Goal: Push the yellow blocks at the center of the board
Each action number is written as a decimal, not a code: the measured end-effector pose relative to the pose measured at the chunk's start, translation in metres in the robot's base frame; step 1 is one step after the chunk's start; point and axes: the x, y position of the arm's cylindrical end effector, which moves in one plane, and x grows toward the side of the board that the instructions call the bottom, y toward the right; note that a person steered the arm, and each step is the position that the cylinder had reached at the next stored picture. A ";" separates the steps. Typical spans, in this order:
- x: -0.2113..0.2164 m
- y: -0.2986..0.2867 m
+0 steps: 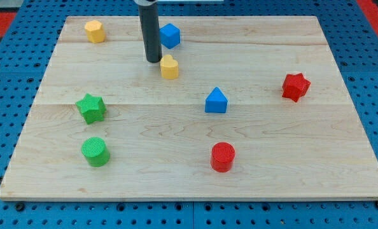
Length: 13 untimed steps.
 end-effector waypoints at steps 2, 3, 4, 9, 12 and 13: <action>0.000 -0.011; -0.002 -0.112; -0.055 -0.120; -0.081 -0.119; -0.056 -0.093; -0.055 -0.139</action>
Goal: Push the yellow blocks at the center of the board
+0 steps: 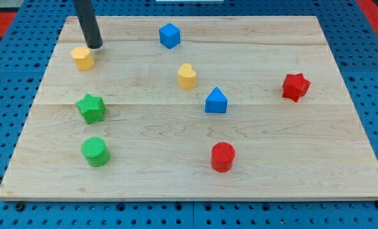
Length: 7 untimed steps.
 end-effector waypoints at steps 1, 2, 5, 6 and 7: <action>0.000 0.001; 0.000 0.001; 0.016 0.026; 0.017 0.056; -0.008 -0.033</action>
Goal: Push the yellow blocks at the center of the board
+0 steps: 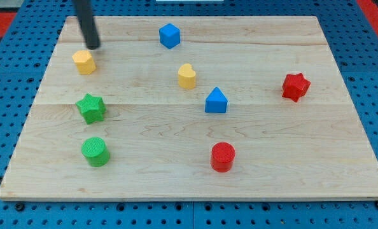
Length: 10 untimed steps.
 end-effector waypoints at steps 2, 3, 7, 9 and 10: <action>0.037 -0.020; 0.041 0.035; 0.076 0.201; 0.071 0.161; 0.086 0.111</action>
